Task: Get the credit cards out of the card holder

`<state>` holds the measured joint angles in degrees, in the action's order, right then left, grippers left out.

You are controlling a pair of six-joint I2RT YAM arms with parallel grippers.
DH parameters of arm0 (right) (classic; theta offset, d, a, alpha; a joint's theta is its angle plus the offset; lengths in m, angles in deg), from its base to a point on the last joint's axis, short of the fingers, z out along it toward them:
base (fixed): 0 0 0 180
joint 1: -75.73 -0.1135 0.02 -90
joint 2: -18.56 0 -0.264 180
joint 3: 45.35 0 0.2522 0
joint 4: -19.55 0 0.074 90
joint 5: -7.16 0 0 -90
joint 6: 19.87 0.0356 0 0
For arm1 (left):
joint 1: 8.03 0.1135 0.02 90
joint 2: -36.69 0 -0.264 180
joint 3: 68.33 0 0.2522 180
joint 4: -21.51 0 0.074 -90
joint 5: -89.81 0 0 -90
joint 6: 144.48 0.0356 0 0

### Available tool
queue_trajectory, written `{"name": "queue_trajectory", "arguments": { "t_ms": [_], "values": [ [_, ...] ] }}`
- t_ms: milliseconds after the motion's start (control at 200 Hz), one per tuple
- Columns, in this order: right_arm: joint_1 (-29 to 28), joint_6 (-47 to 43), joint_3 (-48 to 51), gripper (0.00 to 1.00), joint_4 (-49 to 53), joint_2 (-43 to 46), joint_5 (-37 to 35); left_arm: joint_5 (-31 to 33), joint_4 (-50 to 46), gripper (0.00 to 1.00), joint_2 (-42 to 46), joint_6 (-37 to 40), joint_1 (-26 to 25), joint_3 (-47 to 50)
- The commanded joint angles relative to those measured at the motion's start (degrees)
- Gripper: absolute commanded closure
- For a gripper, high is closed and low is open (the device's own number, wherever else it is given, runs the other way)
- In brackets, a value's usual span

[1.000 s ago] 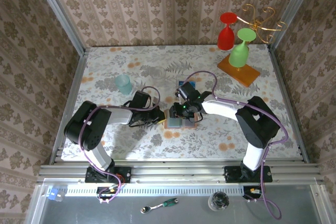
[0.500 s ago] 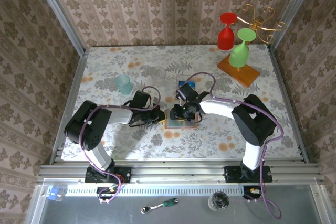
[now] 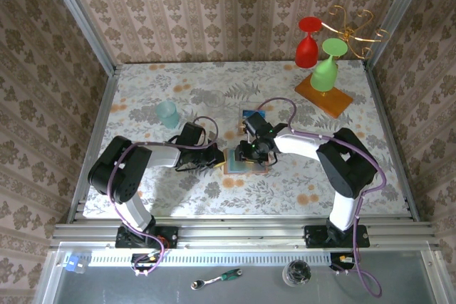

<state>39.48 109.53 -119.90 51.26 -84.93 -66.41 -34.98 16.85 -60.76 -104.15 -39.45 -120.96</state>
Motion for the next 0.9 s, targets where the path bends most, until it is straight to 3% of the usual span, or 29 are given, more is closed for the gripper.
{"name": "queue_trajectory", "arguments": {
  "t_ms": [0, 640, 800, 895],
  "values": [
    [0.72, 1.03, 1.7, 0.6, -0.29, 1.8, 0.61, 0.05, -1.67, 0.94, -0.91, 0.44, 0.39, -0.28],
    [4.78, 1.12, 6.62, 0.65, -6.88, 2.57, 7.74, 1.74, -4.87, 0.94, 2.9, 0.83, 0.49, -2.84],
    [4.92, 1.04, 6.85, 0.66, -7.19, 2.24, 8.17, -0.27, -1.12, 0.84, 2.66, -1.87, -1.21, -4.35],
    [4.96, 1.03, 6.94, 0.67, -6.98, 2.17, 8.02, -0.38, -1.35, 0.83, 1.5, -2.46, -2.13, -5.72]
  ]
}}
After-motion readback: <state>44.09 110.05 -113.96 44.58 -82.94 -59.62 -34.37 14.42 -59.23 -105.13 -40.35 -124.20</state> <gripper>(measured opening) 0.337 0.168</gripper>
